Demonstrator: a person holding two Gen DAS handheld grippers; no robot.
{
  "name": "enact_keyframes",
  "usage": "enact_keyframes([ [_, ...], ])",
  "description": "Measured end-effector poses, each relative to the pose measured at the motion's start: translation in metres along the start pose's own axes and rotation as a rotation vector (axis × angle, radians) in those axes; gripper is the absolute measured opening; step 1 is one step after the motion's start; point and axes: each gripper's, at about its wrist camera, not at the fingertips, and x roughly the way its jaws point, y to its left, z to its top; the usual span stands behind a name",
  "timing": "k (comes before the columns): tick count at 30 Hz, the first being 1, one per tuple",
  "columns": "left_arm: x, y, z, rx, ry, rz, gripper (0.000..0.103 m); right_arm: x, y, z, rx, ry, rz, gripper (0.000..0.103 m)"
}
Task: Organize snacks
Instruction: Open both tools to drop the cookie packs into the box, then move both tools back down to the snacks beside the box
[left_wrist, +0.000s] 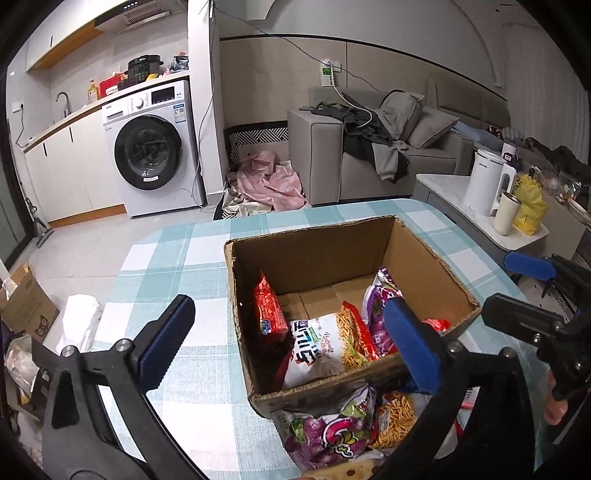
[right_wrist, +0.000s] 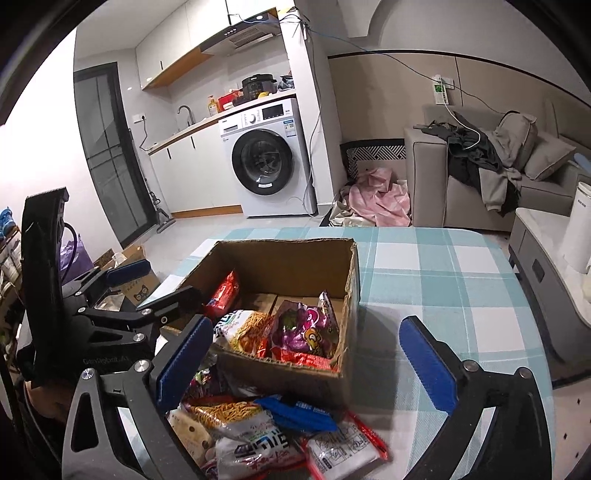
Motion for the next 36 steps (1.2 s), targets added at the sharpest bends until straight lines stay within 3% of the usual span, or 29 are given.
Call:
enact_keyframes([
  [15,-0.035,0.006,-0.029,-0.01,0.016,0.013,0.102,-0.033,-0.004,-0.021,0.017,-0.009,-0.037,0.103],
  [36,-0.053,0.018,-0.079,-0.061,0.07,0.02,0.102,-0.047,-0.01,-0.075,0.033,0.068,-0.064,0.103],
])
